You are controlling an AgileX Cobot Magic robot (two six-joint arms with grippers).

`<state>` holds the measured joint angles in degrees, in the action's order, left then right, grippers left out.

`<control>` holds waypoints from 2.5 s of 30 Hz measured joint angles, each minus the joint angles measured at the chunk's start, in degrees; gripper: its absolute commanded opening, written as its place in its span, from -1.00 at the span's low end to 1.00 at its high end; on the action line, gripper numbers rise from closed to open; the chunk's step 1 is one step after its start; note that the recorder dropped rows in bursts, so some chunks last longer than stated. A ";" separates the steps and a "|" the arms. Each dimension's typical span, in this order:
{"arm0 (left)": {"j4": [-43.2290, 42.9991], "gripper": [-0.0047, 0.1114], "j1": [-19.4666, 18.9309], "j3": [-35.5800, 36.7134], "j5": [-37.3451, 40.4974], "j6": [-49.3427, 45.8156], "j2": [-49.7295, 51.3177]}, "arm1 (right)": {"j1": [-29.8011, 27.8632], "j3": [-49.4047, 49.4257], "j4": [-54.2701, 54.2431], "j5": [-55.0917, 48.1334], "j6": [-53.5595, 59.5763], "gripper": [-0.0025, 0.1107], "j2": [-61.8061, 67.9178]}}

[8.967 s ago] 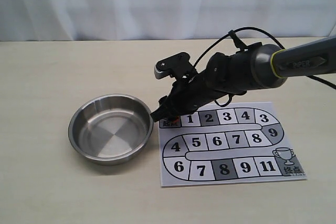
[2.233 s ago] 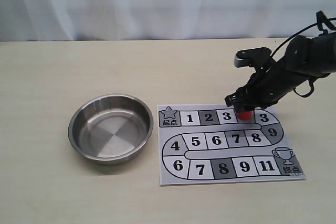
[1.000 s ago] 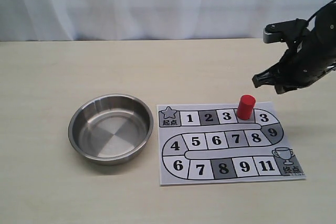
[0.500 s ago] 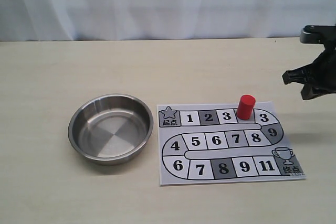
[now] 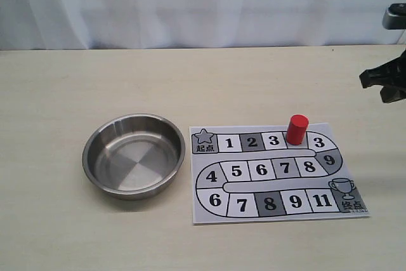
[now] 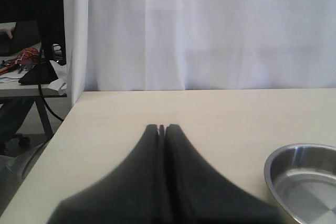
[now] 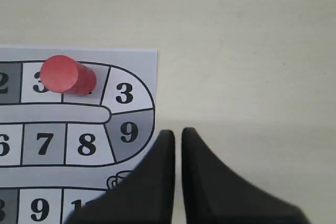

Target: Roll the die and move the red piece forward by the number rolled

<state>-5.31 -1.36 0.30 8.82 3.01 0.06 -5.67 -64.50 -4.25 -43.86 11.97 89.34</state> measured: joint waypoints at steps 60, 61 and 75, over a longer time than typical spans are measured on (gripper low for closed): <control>0.00 -0.92 0.00 0.00 0.00 0.00 0.00 | 5.72 34.20 -1.47 16.59 0.41 -0.89 -89.04; 0.00 -0.92 0.00 0.00 0.00 0.00 0.00 | 5.72 36.23 -1.47 18.66 0.41 -0.89 -89.04; 0.00 -0.92 0.00 0.00 0.00 0.00 0.00 | 5.72 60.86 -1.47 41.45 -0.32 -0.89 -89.05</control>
<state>-5.31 -1.36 0.30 8.82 3.01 0.06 0.05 -3.64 -5.73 -2.41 11.66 0.29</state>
